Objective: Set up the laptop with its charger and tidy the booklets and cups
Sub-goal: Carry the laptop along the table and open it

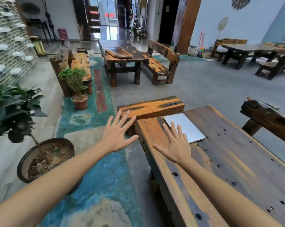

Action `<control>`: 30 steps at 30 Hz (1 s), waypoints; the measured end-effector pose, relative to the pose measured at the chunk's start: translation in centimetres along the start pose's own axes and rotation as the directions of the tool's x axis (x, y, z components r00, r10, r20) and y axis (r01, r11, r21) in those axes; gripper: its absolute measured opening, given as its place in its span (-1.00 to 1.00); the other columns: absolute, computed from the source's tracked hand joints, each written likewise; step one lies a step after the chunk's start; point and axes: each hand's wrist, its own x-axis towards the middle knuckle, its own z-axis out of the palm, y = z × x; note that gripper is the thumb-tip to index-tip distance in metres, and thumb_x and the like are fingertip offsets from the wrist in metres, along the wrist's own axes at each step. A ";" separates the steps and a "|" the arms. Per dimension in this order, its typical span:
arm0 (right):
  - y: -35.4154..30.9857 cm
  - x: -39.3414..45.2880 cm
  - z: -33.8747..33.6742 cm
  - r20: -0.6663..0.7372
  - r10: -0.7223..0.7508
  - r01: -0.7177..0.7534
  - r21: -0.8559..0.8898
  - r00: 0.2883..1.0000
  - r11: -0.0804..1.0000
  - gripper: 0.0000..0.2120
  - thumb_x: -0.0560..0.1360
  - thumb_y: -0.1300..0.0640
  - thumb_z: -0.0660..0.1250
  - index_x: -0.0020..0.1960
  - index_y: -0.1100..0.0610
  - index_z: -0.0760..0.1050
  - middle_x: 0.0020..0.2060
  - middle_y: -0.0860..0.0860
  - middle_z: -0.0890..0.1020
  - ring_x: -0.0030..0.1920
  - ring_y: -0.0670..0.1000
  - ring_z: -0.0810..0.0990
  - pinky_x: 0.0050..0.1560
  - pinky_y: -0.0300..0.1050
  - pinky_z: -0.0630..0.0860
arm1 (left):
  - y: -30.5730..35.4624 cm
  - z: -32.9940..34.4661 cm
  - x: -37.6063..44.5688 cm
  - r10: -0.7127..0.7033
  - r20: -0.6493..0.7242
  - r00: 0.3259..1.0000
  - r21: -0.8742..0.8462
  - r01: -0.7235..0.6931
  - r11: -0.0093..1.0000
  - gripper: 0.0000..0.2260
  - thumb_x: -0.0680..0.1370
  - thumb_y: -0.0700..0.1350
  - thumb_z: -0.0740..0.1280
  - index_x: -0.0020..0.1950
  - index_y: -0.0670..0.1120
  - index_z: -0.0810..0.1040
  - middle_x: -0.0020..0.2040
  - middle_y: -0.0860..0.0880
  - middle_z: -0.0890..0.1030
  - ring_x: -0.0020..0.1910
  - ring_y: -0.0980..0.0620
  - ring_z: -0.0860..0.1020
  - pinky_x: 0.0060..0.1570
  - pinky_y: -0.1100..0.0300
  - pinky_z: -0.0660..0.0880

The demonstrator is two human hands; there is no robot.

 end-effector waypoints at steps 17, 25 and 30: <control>8.5 12.3 9.5 0.055 0.418 -0.422 0.102 0.907 0.901 -0.04 0.37 -0.67 -0.05 0.63 -0.27 -0.17 0.66 -0.05 -0.10 0.65 0.13 -0.13 0.58 0.28 -0.02 | -1.0 13.3 21.6 0.198 0.199 0.960 -0.190 -0.160 0.969 -0.25 0.49 0.49 -0.15 0.63 0.22 -0.12 0.65 0.05 -0.22 0.62 -0.09 -0.24 0.55 -0.24 -0.12; 14.6 19.0 13.1 0.113 0.646 -0.652 0.231 0.755 0.722 -0.05 0.42 -0.61 0.10 0.65 -0.21 -0.10 0.67 -0.05 -0.05 0.66 0.10 -0.12 0.59 0.23 0.08 | 0.6 21.3 34.1 0.309 0.327 0.893 -0.258 -0.231 0.938 -0.28 0.54 0.46 -0.04 0.63 0.23 -0.14 0.64 0.07 -0.25 0.62 -0.10 -0.23 0.55 -0.22 -0.15; 18.9 21.2 15.5 0.207 0.754 -0.779 0.259 0.623 0.571 -0.04 0.41 -0.60 0.12 0.65 -0.20 -0.08 0.67 -0.04 -0.06 0.66 0.08 -0.14 0.58 0.26 0.15 | 2.6 26.6 40.2 0.337 0.405 0.850 -0.293 -0.229 0.928 -0.28 0.54 0.45 -0.05 0.63 0.21 -0.15 0.65 0.06 -0.24 0.62 -0.08 -0.24 0.53 -0.20 -0.15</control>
